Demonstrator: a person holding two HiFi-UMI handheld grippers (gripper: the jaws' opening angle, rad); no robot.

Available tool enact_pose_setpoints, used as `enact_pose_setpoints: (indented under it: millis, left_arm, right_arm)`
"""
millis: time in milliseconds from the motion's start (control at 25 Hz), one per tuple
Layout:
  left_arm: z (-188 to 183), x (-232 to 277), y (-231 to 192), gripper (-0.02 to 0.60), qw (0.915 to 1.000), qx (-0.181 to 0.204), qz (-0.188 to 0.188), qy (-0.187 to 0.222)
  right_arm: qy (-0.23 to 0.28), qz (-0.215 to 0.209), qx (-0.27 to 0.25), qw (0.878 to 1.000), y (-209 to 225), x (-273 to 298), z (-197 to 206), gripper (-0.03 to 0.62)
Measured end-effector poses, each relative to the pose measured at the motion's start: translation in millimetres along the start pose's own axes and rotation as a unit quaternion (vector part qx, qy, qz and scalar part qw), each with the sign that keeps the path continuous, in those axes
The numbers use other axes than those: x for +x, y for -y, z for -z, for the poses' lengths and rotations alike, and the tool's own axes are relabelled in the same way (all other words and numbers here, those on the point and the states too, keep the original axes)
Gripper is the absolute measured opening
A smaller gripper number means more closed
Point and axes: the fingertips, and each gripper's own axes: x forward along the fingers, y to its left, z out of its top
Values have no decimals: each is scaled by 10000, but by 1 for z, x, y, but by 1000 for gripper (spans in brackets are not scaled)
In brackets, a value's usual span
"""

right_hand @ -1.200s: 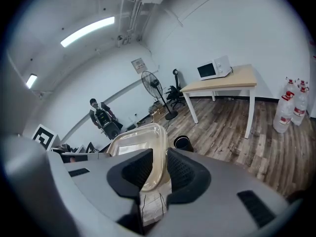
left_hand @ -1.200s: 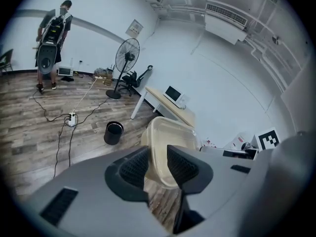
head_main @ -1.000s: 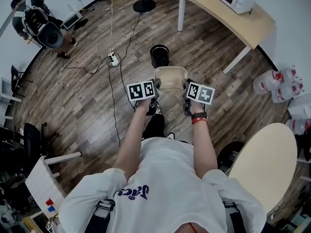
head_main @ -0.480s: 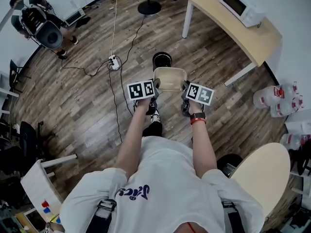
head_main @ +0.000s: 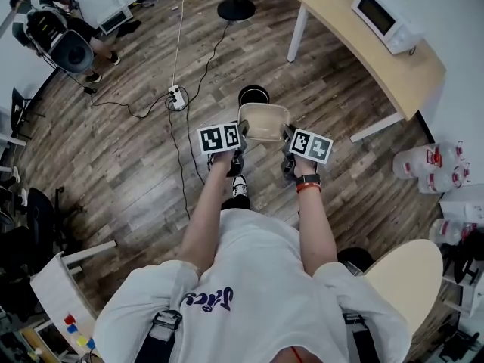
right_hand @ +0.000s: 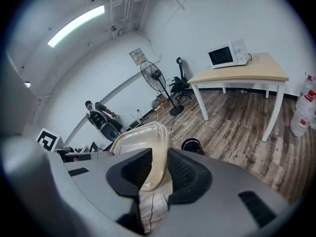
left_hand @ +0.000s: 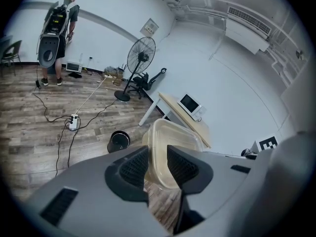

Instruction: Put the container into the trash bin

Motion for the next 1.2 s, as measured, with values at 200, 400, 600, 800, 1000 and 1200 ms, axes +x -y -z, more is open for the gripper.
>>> enact_pose_setpoints:
  millis: [200,400,600,800,1000,1200]
  left_arm:
    - [-32,18,-11,133,10000,-75,29,14]
    - [-57,35,-24,133,10000,-72,43,-6]
    - [-71,50,-43,132,9998,-152,49,-102]
    - [-86,65,-64,132,9994,-307,107,-141]
    - [-110,85,-81,132,9992,-339,149,-132]
    - [-129,97,-96,130,9989,-409,184,-146]
  right_arm:
    - [3,18,-152,9999,-8,28,-26,117]
    - [-86,107,-146,9998,-11,55,-42,114]
    - [-337,251,-99,9991,-13,82,-46,112]
    - [-446,299,-105,9985,-18,109,-54,110]
    - [-435,377,-144,9982,-20,139,-71,112]
    - [-463,415,-236,9978,-28,160,-84,112]
